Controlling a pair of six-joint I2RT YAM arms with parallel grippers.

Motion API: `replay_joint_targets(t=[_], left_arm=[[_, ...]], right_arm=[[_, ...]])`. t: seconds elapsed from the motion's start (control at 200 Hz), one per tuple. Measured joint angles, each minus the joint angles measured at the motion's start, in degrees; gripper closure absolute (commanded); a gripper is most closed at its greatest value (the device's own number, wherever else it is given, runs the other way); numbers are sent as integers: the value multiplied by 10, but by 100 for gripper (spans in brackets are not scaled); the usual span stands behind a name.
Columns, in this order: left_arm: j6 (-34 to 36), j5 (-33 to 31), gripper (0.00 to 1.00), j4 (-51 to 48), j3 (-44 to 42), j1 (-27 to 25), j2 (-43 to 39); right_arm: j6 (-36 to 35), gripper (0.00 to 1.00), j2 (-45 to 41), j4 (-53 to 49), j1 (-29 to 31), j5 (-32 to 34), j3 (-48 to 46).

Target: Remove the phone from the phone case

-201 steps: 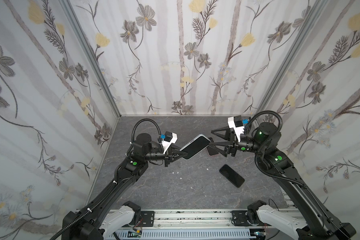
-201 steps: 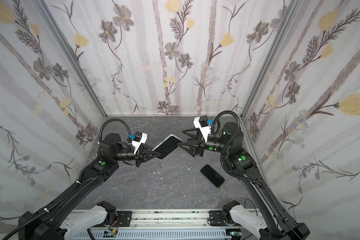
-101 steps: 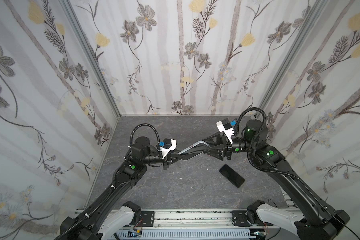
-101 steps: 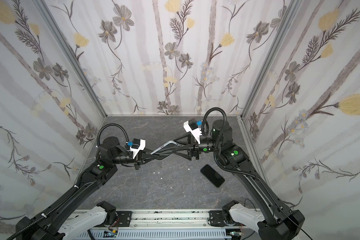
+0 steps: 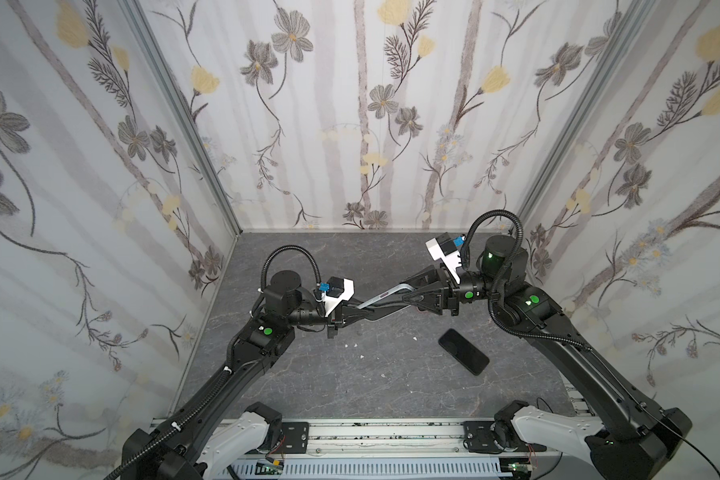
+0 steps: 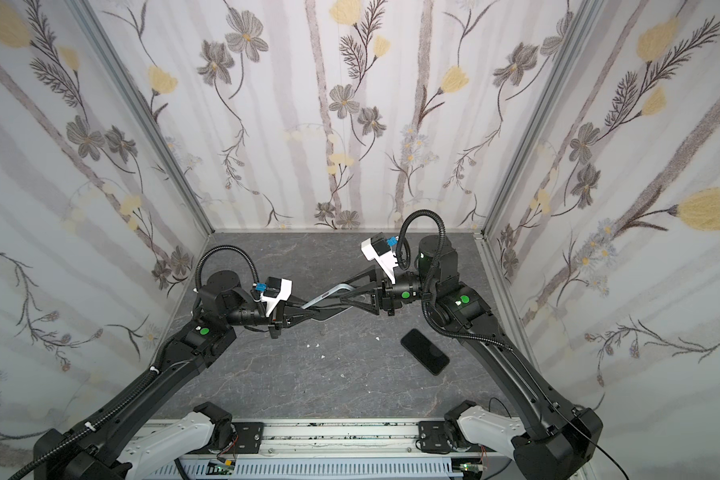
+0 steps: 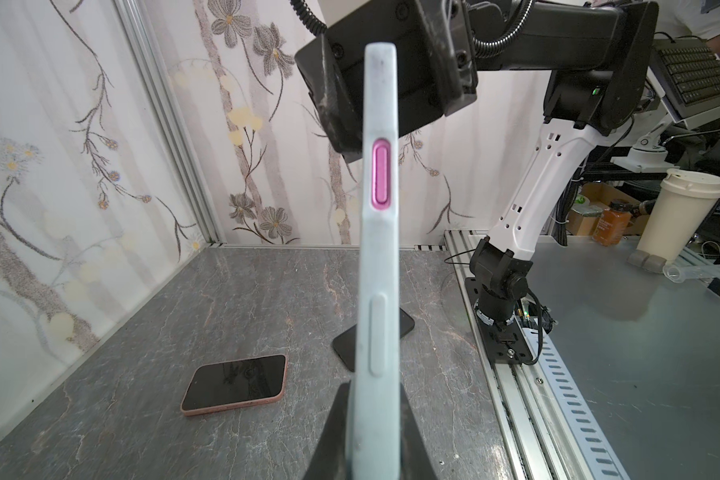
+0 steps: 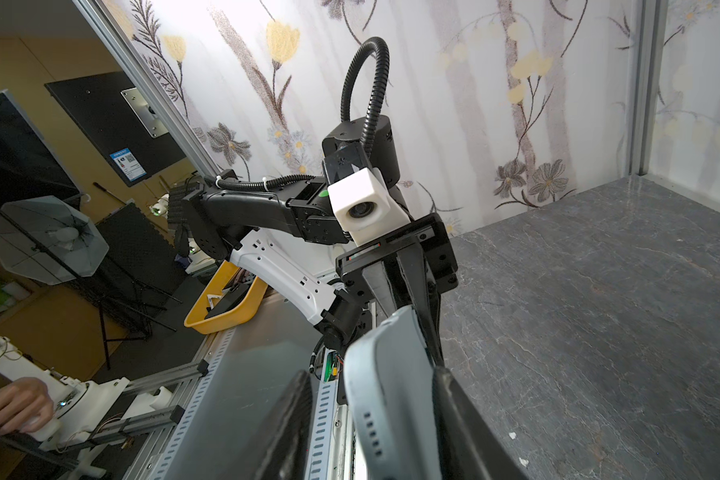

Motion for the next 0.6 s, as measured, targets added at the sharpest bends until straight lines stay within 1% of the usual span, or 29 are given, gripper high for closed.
replay_joint_targets(t=[0.195,0.35,0.6], left_arm=[[0,2,100,0,0,0,2],[2,3,100,0,0,0,3],[2,2,100,-8,2,0,5]], right_arm=[[11,59,10,2,0,0,11],[11,68,17,-1,0,0,14],[14,68,27,-3,2,0,14]])
